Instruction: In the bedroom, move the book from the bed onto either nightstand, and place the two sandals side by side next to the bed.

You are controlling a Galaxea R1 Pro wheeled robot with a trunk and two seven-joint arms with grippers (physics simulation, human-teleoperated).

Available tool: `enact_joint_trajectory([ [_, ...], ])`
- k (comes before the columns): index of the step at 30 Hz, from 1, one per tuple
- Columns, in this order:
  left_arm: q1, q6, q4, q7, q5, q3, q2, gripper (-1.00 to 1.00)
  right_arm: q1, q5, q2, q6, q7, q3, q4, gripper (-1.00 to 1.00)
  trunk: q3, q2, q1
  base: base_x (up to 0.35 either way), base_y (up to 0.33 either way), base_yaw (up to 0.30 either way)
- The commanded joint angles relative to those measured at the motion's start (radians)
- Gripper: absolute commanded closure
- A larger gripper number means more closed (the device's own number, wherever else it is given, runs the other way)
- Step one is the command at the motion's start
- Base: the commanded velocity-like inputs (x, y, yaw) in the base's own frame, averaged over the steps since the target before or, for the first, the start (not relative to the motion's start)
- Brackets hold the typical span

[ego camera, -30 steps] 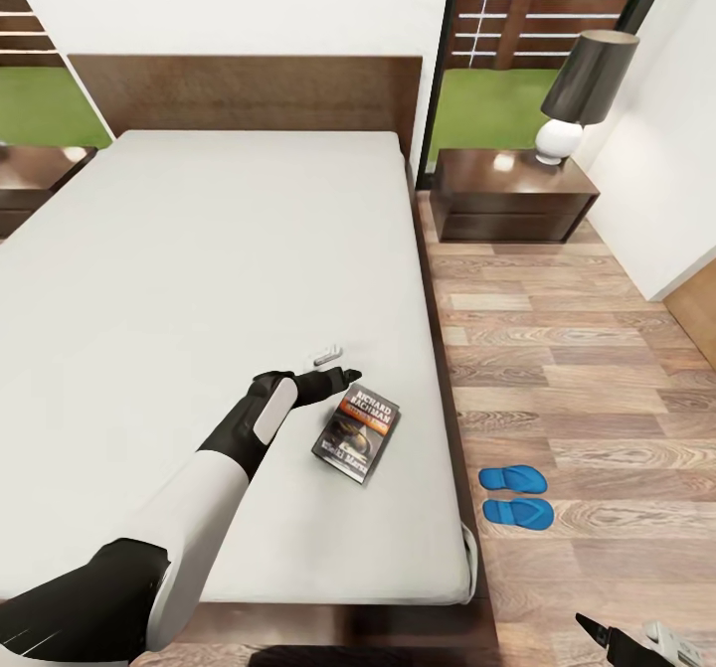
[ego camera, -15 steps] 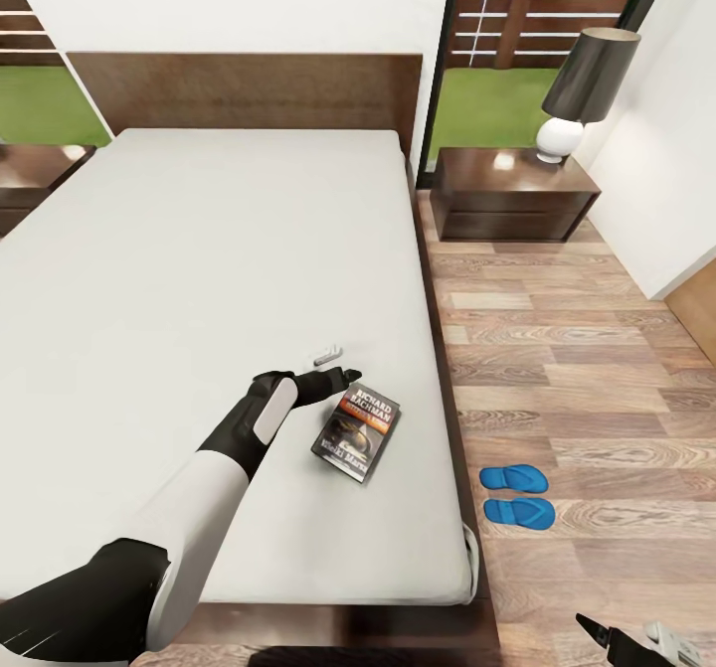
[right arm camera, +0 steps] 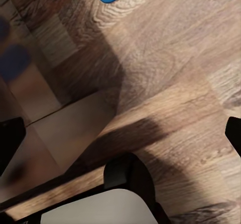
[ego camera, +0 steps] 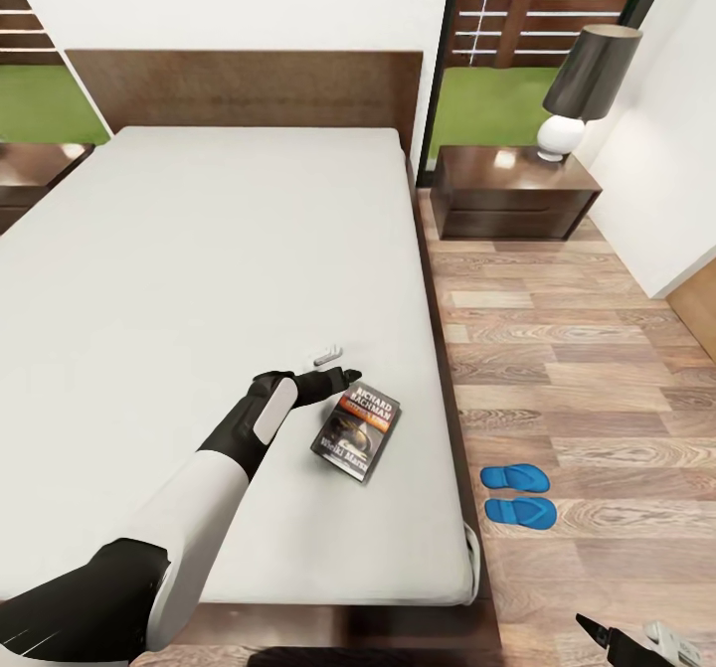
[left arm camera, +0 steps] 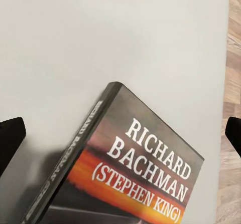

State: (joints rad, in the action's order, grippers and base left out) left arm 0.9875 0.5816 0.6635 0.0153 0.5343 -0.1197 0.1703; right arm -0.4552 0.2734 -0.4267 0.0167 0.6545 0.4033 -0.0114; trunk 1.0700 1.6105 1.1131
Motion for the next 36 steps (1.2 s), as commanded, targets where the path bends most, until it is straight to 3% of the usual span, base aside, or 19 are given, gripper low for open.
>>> enact_joint_trajectory([
  [1,0.0,0.004,0.001,0.002,-0.001,0.0,0.0,-1.0,-0.001,0.009,0.0,0.002,0.004,-0.005,0.002,-1.0,0.004,0.008,0.004,0.0,0.0,0.0],
  [9,0.0,0.004,0.001,0.002,-0.001,0.0,0.0,-1.0,-0.001,0.009,0.0,0.002,0.004,-0.004,0.002,-1.0,0.01,0.022,0.012,0.0,0.0,0.0],
  [15,0.0,0.004,0.001,0.002,-0.001,0.0,0.0,-1.0,-0.001,0.009,0.0,0.002,0.004,-0.004,0.002,-1.0,0.029,0.064,0.035,0.0,0.0,0.0],
  [24,0.0,0.004,0.001,0.002,-0.001,0.0,0.0,-1.0,0.0,0.009,0.0,0.002,0.004,-0.004,0.002,-1.0,0.029,0.064,0.035,0.0,0.0,0.0],
  [33,0.0,0.004,0.001,0.002,-0.001,0.0,0.0,-1.0,-0.001,0.009,0.0,0.002,0.004,-0.004,0.002,-1.0,0.057,0.127,0.069,0.0,0.0,0.0],
  [36,0.0,0.004,0.001,0.002,-0.001,0.0,0.0,-1.0,-0.001,0.009,0.0,0.002,0.004,-0.004,0.001,-1.0,0.057,0.127,0.069,0.0,0.0,0.0],
])
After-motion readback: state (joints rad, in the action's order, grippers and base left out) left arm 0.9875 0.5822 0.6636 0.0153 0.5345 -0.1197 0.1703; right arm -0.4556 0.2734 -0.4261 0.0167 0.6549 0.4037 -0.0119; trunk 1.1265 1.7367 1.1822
